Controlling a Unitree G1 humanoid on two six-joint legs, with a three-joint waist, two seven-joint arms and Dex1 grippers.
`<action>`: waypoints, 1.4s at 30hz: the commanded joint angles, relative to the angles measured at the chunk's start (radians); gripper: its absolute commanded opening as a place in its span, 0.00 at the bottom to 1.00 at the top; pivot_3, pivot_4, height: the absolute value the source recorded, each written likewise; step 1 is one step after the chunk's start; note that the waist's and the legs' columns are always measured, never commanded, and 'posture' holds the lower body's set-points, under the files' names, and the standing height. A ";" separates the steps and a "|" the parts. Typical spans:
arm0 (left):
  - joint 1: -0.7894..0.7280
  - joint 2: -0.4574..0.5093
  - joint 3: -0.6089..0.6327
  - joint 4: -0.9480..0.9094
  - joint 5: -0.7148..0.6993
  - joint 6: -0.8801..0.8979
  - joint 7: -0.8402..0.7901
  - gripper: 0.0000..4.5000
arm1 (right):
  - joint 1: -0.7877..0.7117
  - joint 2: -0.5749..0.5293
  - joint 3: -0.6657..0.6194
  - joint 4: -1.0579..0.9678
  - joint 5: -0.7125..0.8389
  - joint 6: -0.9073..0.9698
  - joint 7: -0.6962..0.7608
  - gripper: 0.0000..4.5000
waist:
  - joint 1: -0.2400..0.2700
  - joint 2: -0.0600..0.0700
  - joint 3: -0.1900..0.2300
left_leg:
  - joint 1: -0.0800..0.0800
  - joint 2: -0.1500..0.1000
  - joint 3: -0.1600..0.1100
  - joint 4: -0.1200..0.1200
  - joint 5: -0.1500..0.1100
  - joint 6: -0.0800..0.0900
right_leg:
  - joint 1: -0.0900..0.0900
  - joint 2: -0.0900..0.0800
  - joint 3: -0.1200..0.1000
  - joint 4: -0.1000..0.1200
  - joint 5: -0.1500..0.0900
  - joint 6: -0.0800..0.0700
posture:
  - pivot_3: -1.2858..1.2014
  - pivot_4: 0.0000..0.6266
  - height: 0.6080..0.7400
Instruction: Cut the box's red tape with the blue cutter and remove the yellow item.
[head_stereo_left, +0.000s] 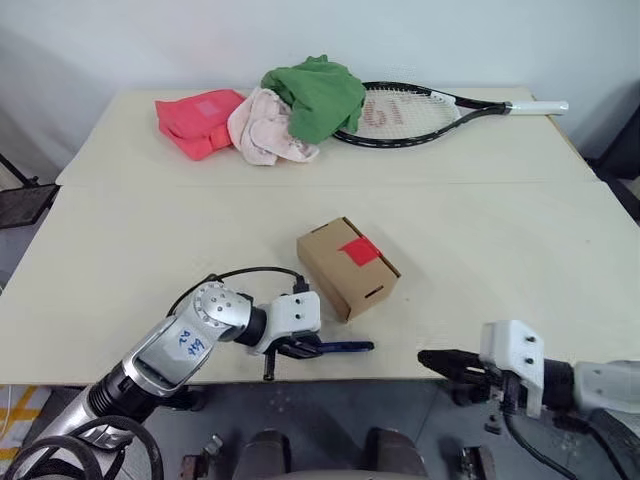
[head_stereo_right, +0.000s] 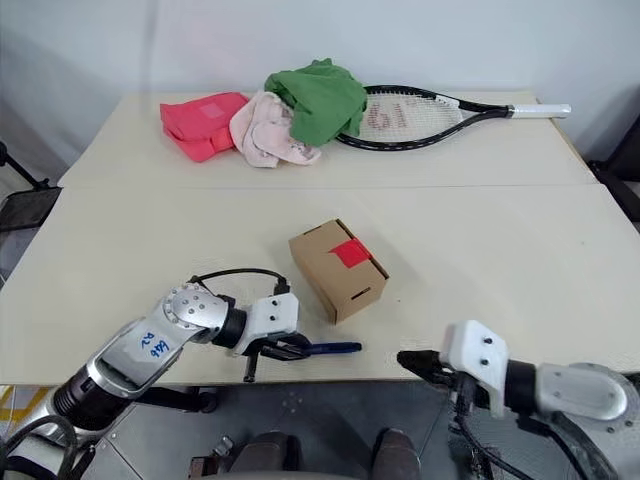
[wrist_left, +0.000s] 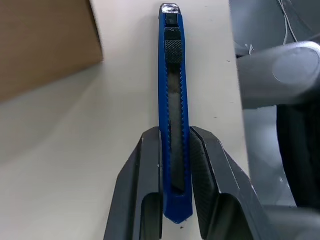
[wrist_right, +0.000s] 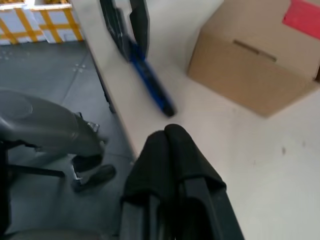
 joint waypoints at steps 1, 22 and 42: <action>-0.023 -0.020 -0.060 -0.006 0.000 0.053 -0.005 0.11 | -0.143 0.021 0.137 0.030 0.003 0.120 -0.052 0.00 | 0.001 0.000 0.000 | 0.000 0.000 0.000 0.000 0.000 0.000 | 0.000 0.000 0.000 0.000 0.000 0.000 | 0.52 0.24 1.00; -0.096 -0.052 -0.114 -0.008 0.019 0.140 0.040 0.11 | -0.270 0.092 0.405 0.186 -0.150 0.088 -0.047 0.00 | 0.028 0.000 0.000 | -0.003 0.000 -0.001 0.003 -0.004 0.002 | 0.005 0.000 -0.003 -0.007 0.002 0.003 | 0.52 0.24 1.00; -0.108 -0.065 -0.136 -0.023 0.009 0.149 0.048 0.11 | -0.255 0.090 0.337 0.166 -0.097 0.088 0.003 0.00 | 0.031 0.000 0.000 | -0.002 0.000 -0.001 0.004 -0.004 0.003 | 0.005 0.000 -0.003 -0.008 0.002 0.004 | 0.52 0.24 1.00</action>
